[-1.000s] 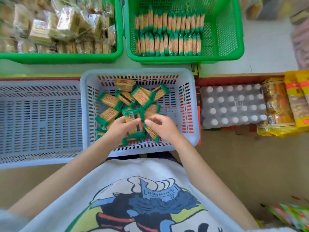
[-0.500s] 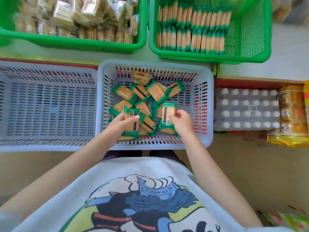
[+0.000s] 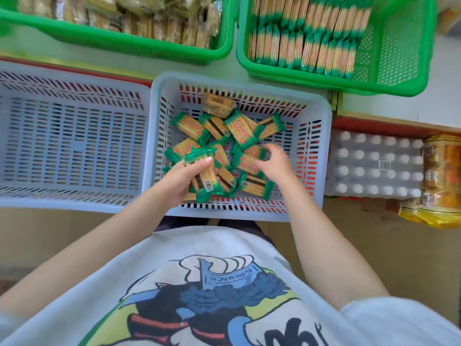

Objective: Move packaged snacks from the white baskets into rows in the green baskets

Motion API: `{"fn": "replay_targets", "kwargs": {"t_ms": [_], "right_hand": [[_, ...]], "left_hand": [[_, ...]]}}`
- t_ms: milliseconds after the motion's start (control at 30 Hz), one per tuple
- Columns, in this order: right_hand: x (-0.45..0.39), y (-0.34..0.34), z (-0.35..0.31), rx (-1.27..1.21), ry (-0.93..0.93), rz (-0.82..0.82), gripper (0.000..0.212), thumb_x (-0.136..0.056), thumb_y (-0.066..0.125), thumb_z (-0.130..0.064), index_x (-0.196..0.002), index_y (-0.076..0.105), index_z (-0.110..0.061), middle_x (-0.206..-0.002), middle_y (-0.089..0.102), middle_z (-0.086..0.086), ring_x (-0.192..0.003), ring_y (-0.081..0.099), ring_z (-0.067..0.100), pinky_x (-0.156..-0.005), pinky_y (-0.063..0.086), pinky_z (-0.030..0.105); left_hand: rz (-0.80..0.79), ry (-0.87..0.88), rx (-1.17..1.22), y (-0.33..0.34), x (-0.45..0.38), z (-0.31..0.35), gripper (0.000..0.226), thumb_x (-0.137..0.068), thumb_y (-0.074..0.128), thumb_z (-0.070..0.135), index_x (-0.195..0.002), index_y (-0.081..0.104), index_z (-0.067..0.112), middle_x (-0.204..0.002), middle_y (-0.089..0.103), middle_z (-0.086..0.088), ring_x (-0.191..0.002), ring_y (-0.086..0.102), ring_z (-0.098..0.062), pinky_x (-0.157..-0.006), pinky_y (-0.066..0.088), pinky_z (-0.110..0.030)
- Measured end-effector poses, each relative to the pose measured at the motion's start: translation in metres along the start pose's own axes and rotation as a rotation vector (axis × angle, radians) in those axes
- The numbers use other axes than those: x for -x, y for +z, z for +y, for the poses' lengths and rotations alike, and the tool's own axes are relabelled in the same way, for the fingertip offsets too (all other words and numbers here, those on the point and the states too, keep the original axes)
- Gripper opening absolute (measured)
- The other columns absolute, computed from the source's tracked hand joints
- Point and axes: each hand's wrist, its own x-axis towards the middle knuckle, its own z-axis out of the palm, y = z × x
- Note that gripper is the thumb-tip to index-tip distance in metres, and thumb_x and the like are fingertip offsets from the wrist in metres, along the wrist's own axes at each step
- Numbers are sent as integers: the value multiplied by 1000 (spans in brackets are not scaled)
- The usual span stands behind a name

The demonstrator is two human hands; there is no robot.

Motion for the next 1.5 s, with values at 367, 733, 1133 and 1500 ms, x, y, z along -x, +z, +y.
{"fn": "replay_targets", "kwargs": {"t_ms": [367,733,1133,1500], "right_hand": [[-15,26,-2,268,64,84,81,-81,74,-58,-143,46,-13,-148,43,13,-139,35,34,-109,35,49],[83,-57,-25,-892,-7,-61,20,-98,63,-34,-107,67,-18,-104,72,6,-94,68,22,-79,52,35],[82,-139,-50,-754,-204,83,95,-83,45,-82,-158,11,-35,-158,37,-5,-142,40,15,-118,33,45],[11,-247,19,-682,-245,145,86,-79,75,-56,-149,26,-50,-138,51,5,-124,57,20,-105,49,42]], "left_hand": [[53,-48,64,-14,-2,-12,22,-98,61,29,-116,62,17,-98,77,-2,-89,75,-18,-73,58,-33],[64,79,11,45,4,32,28,-94,66,34,-115,62,15,-103,74,-4,-100,68,-25,-85,55,-37],[-135,168,22,209,5,133,54,-96,49,58,-136,56,22,-123,70,-7,-108,70,-27,-91,56,-41],[-110,336,-188,297,-77,170,65,-93,47,63,-141,53,19,-135,63,-9,-121,63,-24,-111,43,-46]]}}
